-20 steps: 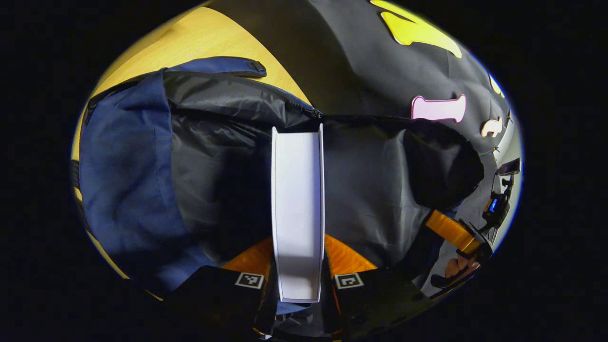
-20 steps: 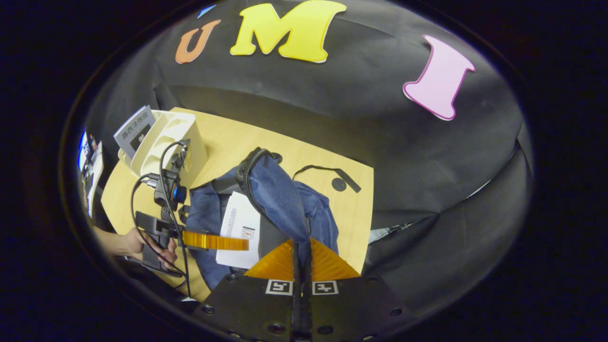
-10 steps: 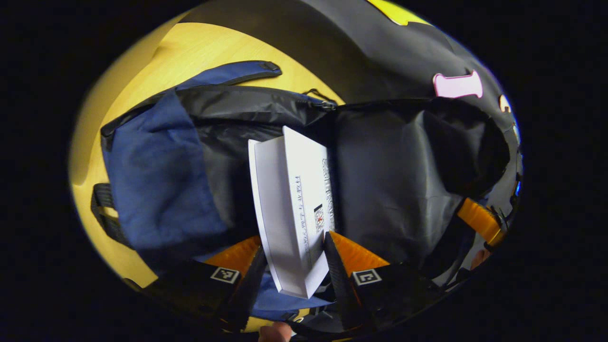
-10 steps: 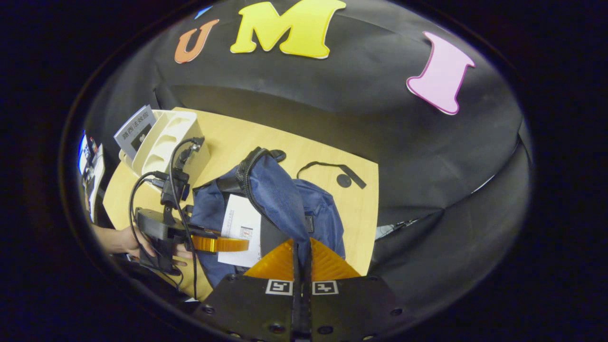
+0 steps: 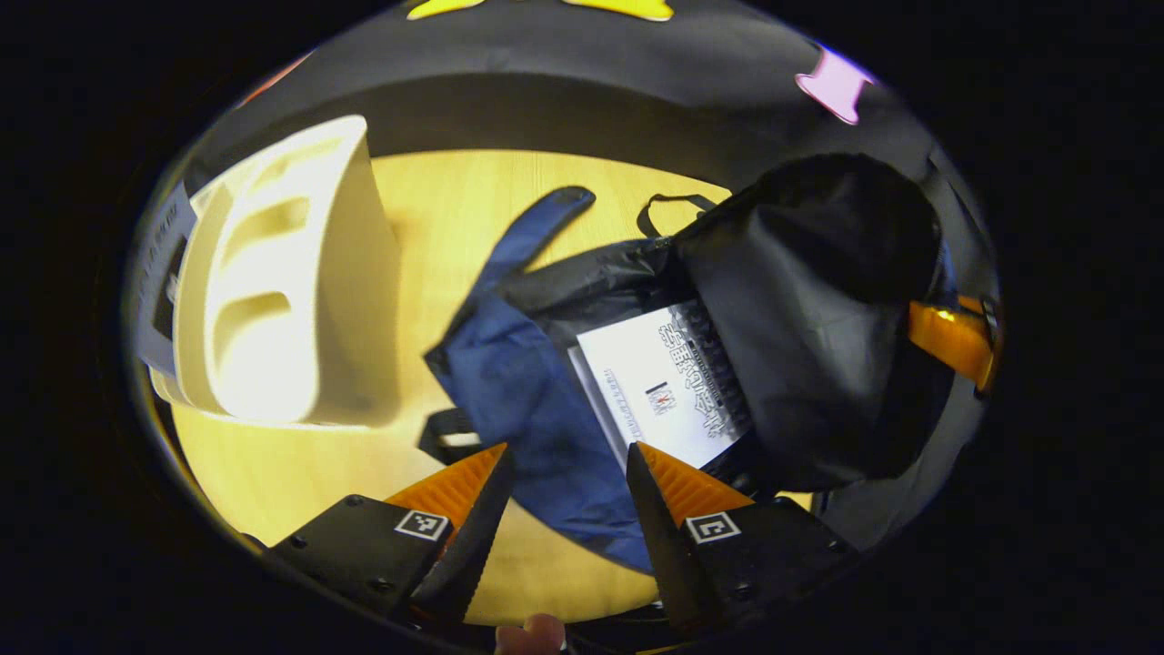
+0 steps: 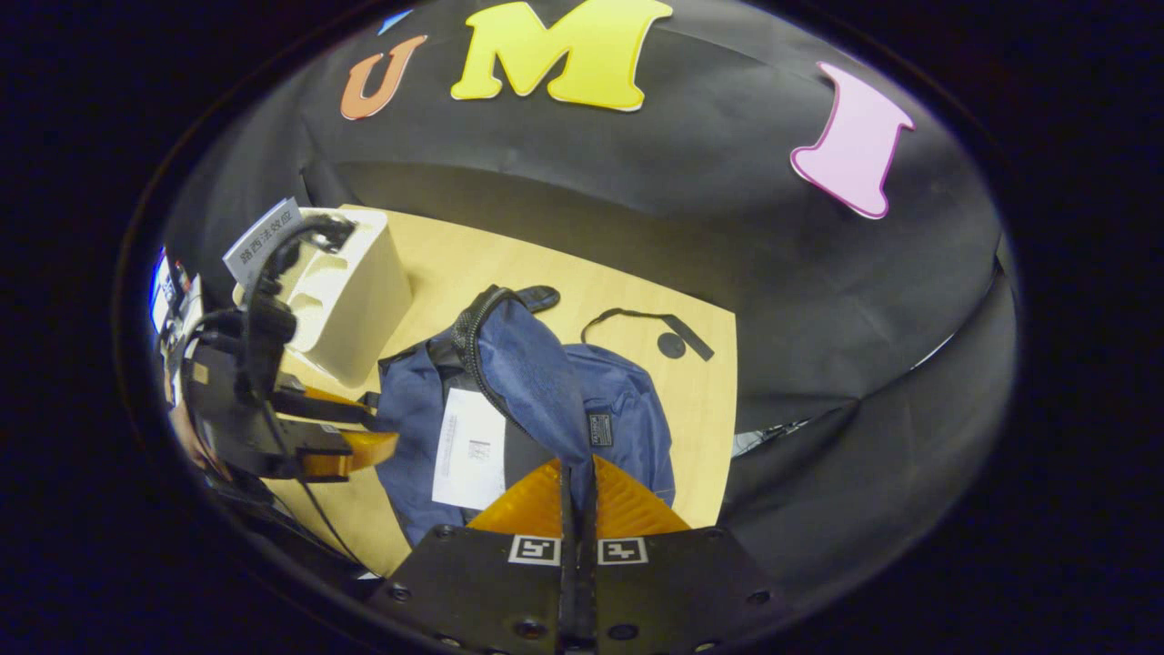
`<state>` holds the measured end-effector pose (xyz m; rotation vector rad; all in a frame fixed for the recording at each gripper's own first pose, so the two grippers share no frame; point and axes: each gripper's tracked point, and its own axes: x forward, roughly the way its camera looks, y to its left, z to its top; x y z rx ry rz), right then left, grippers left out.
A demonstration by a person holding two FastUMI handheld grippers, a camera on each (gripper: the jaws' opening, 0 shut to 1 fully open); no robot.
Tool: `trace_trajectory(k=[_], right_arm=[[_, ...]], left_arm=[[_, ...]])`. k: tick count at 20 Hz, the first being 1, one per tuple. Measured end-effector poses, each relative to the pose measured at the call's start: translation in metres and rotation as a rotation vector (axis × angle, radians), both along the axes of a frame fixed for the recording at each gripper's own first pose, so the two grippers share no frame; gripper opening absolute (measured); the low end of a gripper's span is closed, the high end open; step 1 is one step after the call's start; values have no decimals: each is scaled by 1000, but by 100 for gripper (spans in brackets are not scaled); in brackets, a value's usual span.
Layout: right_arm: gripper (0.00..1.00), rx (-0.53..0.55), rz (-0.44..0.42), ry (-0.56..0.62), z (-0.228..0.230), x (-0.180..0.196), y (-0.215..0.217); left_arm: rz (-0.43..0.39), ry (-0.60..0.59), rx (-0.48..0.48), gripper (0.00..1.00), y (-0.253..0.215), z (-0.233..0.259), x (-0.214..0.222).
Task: Open the schoolbag, grab two books from the bookshelf and put them into the schoolbag.
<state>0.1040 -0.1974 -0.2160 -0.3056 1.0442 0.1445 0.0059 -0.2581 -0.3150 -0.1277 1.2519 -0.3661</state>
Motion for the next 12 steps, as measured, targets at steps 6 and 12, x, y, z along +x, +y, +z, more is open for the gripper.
trace_trajectory(k=[6,12], right_arm=[[0,5,15,1,0,-5,10],[0,3,19,2,-1,-7,17]], left_arm=[[25,-129,151,80,74,56,1],[167,-198,163,87,157,115,11]])
